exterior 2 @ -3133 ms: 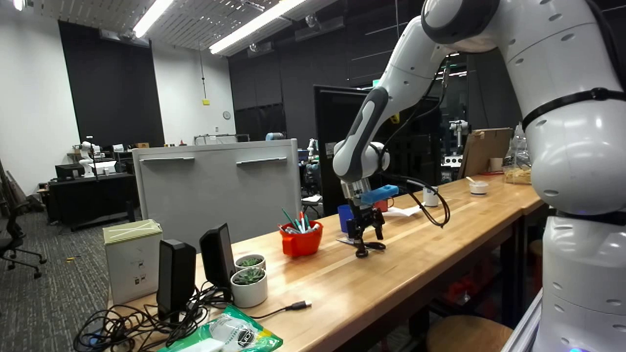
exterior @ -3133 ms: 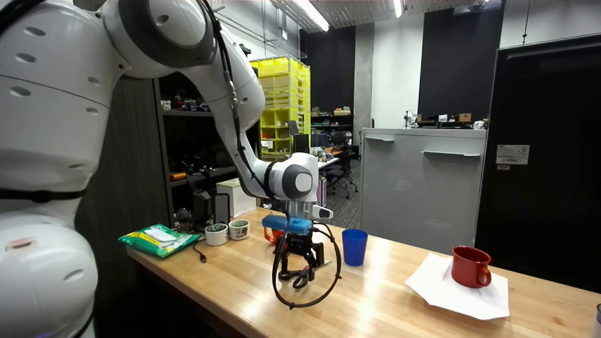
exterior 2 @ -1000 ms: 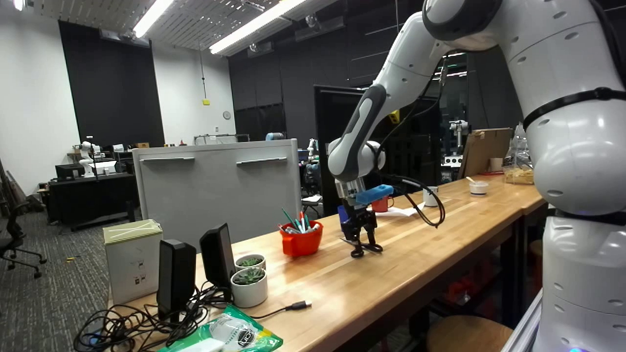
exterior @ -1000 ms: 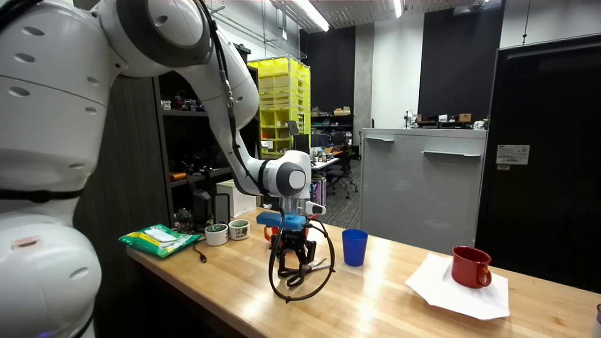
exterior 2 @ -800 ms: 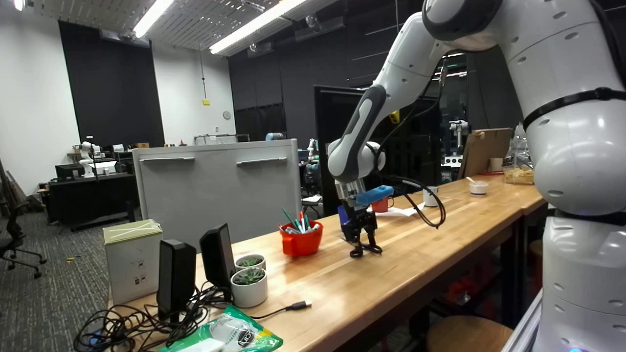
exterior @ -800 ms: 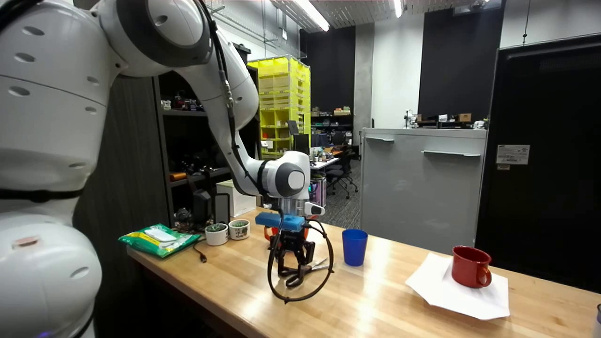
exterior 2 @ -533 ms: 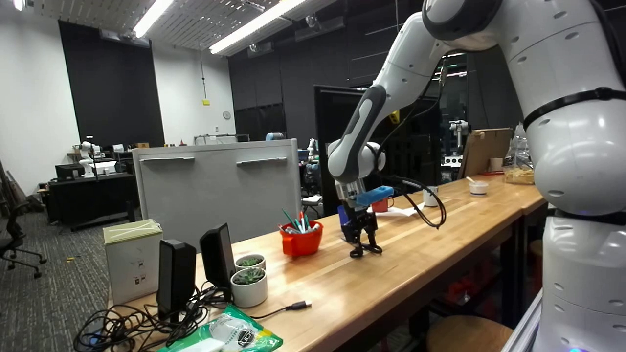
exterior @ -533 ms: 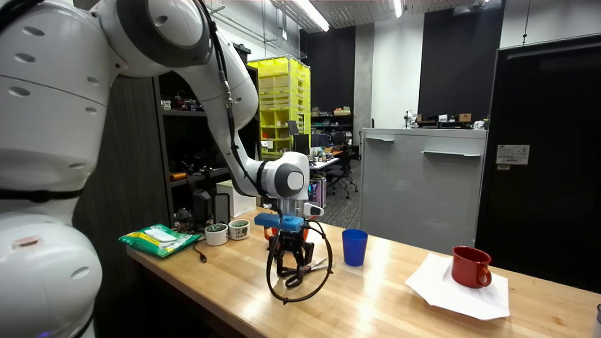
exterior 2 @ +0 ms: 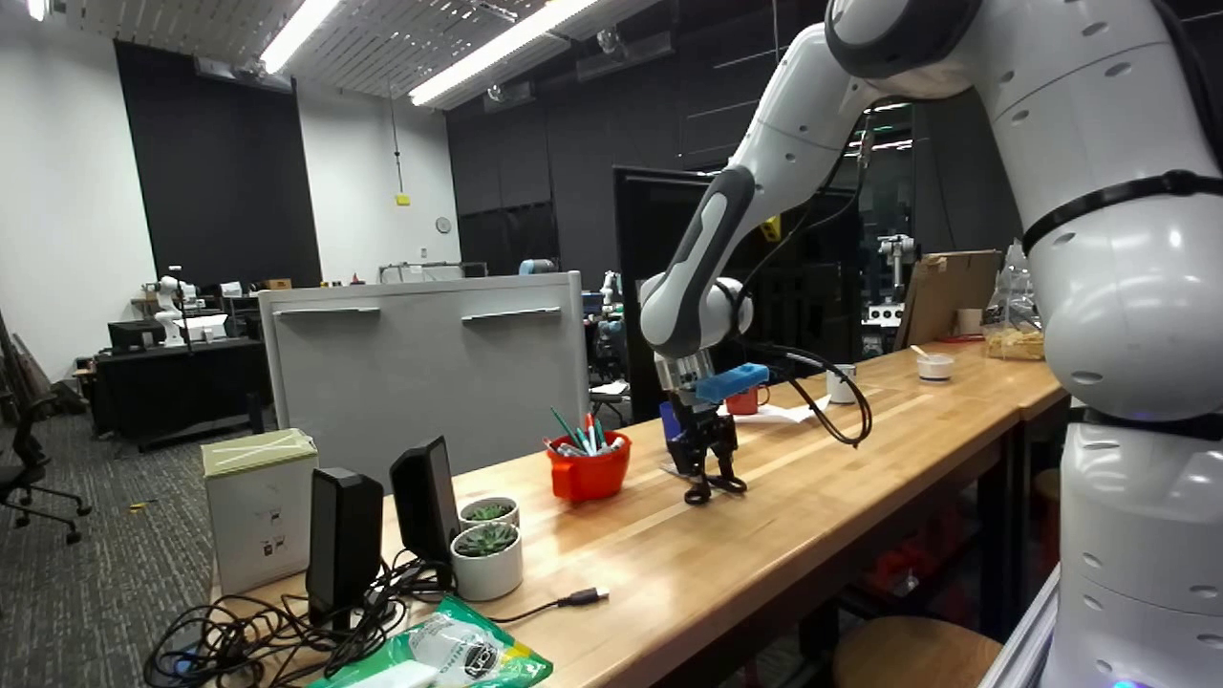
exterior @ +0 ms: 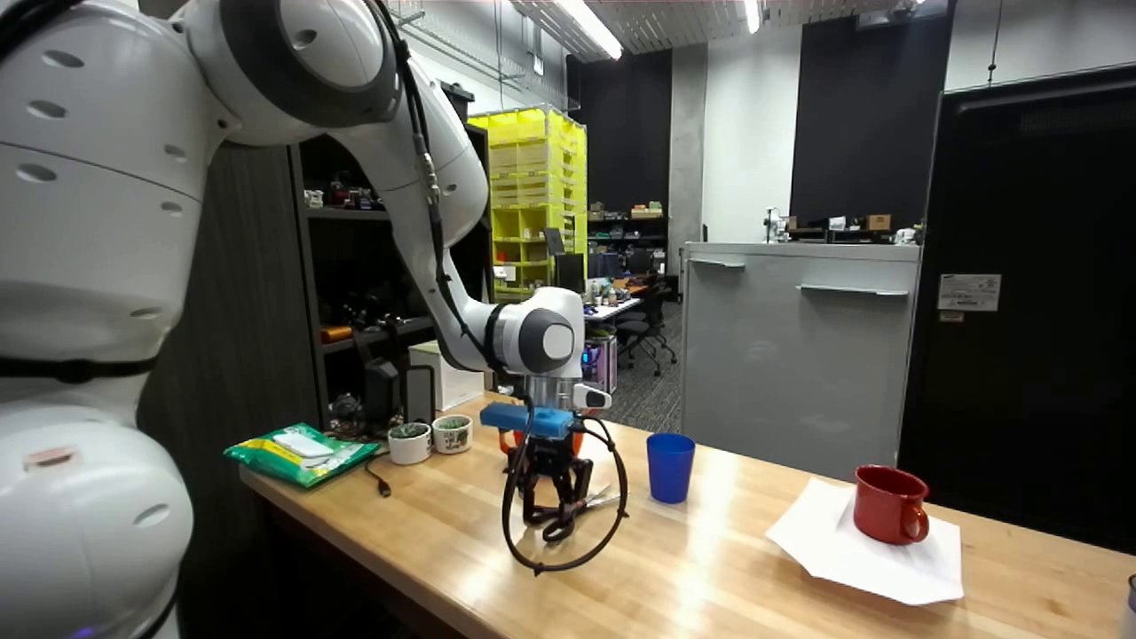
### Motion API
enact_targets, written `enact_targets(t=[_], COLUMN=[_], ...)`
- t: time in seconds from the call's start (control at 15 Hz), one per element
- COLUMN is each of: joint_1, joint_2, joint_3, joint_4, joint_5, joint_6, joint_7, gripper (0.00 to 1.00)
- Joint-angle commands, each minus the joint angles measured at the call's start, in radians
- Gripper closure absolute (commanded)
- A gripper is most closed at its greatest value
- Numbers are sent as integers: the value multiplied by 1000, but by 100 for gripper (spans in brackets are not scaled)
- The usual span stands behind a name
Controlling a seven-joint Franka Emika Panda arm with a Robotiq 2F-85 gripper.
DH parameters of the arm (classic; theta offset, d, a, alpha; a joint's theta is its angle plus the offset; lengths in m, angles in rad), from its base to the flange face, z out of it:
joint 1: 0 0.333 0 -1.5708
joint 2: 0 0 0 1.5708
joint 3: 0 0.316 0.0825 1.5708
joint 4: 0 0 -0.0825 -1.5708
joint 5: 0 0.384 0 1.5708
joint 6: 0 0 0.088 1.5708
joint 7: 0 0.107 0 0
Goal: Open and close the scissors
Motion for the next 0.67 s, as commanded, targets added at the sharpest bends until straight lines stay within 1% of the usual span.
enact_targets(t=[0.0, 0.4, 0.6], joint_1=[7, 8, 8], joint_2=[3, 15, 17], joint_3=[-6, -14, -15], joint_4=[-12, -10, -8], joint_5=[-27, -58, -63], joint_6=[-1, 7, 6], joint_7=[28, 50, 54], gripper=[32, 33, 36])
